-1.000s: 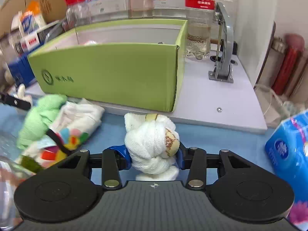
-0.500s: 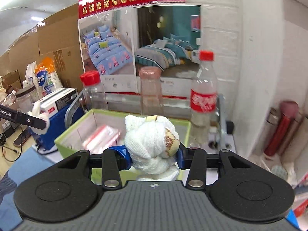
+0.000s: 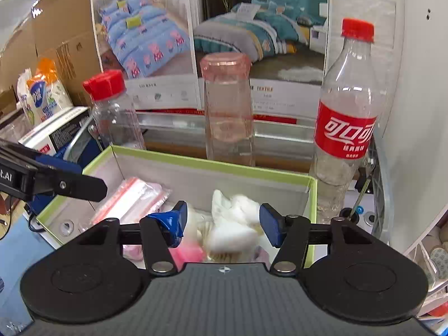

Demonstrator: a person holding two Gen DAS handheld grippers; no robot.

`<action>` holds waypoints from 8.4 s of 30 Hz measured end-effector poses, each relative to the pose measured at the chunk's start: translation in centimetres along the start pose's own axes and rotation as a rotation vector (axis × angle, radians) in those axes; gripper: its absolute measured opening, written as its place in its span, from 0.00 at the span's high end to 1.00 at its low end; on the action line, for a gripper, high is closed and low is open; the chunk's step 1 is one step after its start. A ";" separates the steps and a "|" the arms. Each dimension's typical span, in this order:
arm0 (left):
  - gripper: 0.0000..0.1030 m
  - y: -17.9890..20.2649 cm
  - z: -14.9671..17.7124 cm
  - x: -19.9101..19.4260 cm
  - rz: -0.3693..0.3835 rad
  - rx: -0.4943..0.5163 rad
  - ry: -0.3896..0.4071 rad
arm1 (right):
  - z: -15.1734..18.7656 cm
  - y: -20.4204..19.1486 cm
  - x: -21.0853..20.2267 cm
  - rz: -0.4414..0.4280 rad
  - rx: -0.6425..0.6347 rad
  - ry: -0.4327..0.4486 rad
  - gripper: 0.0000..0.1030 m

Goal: Organize soft objects
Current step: 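Lower both held items into green box and open both grippers, then move both grippers toward the glass jars and pink sponge on table, then grasp leaf-wrapped bundle with left gripper while right gripper grasps pink sponge, then carry bundle and sponge over green box and open both grippers, then move left gripper to green towel while right gripper moves to white sock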

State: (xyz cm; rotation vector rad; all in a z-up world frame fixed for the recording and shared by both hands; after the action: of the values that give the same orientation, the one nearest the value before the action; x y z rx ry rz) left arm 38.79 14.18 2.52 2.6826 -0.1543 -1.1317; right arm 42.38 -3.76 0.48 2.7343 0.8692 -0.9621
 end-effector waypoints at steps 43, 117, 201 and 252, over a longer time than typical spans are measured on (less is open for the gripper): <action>0.02 -10.9 26.2 -15.3 -0.130 -0.286 -0.065 | 21.8 -15.9 -12.0 -0.258 0.224 -0.121 0.37; 0.53 -3.3 28.5 -12.0 -0.021 0.301 -0.064 | 21.7 -19.5 -9.9 -0.021 -0.100 -0.053 0.64; 0.22 4.0 12.5 4.4 0.175 0.393 -0.484 | 10.5 -3.7 -3.6 -0.116 -0.142 -0.308 0.39; 0.03 -6.1 12.1 2.1 0.096 0.069 -0.405 | 10.2 -6.2 -3.6 -0.092 -0.169 -0.347 0.37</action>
State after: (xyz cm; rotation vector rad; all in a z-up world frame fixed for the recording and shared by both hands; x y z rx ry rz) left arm 31.63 17.73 -8.60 2.4364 -0.3903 -1.6494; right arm 31.18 -3.31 -4.95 2.3096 0.9641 -1.2672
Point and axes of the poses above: each gripper's, at about its wrist camera, not at the fingertips, and x roughly the way its jaws point, y to its right, z to its underside, the point moved 7 cm from there along x, roughly the way its jaws point
